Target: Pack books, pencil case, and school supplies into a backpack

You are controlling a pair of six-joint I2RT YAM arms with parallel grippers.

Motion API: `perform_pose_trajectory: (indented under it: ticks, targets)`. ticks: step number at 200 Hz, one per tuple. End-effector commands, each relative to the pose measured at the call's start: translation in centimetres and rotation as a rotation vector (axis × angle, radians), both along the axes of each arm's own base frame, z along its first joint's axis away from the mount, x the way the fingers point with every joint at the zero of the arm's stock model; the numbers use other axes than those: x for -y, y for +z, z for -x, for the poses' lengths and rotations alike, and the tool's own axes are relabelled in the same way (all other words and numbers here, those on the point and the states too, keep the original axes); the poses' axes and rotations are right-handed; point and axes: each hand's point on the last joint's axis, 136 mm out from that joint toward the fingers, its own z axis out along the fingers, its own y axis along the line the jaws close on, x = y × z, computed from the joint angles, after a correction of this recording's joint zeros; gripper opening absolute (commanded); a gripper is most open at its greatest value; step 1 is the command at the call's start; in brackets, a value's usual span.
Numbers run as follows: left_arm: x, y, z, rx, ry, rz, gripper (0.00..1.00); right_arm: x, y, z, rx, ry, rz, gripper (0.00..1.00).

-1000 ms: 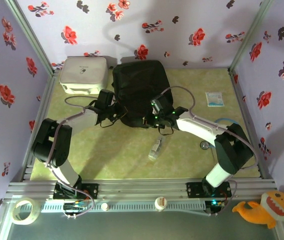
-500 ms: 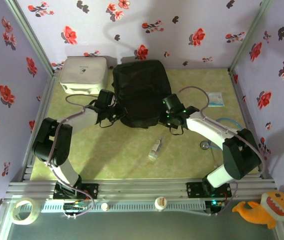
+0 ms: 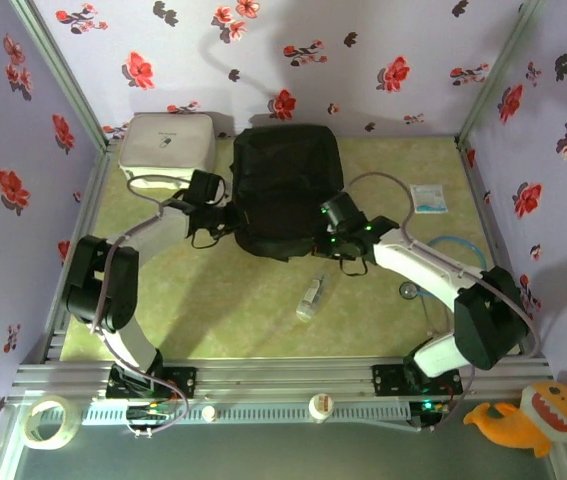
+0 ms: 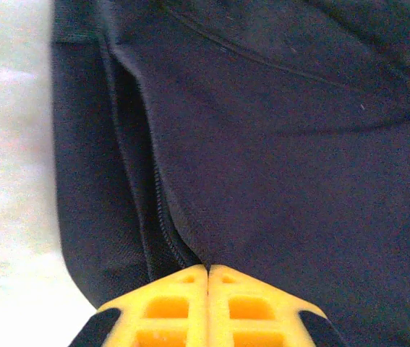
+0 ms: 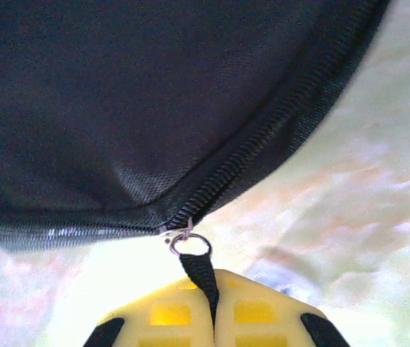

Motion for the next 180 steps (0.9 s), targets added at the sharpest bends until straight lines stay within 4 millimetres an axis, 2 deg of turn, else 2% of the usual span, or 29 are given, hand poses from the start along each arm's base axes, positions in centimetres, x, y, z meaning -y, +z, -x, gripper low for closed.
perform_pose_trajectory:
  ticks: [1,17,33,50,68,98,122,161,180]
  targets:
    - [-5.8,0.8,-1.6,0.059,0.063,-0.182,0.00,-2.5,2.2,0.7,0.033,0.076,0.023,0.00]
    - [-7.5,0.9,-1.7,0.058,0.071,-0.213,0.00,-5.5,3.2,0.9,0.049,0.136,-0.005,0.00]
    - [-9.0,1.4,-1.5,0.054,0.097,-0.236,0.09,-8.4,3.7,1.0,0.050,0.195,-0.044,0.00]
    - [-9.9,2.2,-0.9,0.045,0.136,-0.226,0.27,-10.6,3.9,1.0,0.046,0.234,-0.041,0.00]
    - [-9.9,3.2,0.5,0.028,0.156,-0.194,0.37,-11.9,3.8,0.8,0.046,0.253,-0.042,0.00]
    - [-10.0,3.4,3.9,-0.019,0.206,-0.129,0.58,-12.6,3.8,1.0,0.040,0.258,-0.060,0.00]
    - [-7.4,3.4,5.5,-0.029,0.234,0.061,0.68,-12.4,3.3,1.4,0.029,0.255,-0.059,0.00]
    - [-3.6,2.7,5.4,-0.013,0.295,0.254,0.72,-12.2,2.9,1.6,0.017,0.249,-0.062,0.00]
    - [-3.4,1.2,5.0,-0.017,0.351,0.278,0.70,-12.1,2.6,1.7,0.010,0.245,-0.061,0.00]
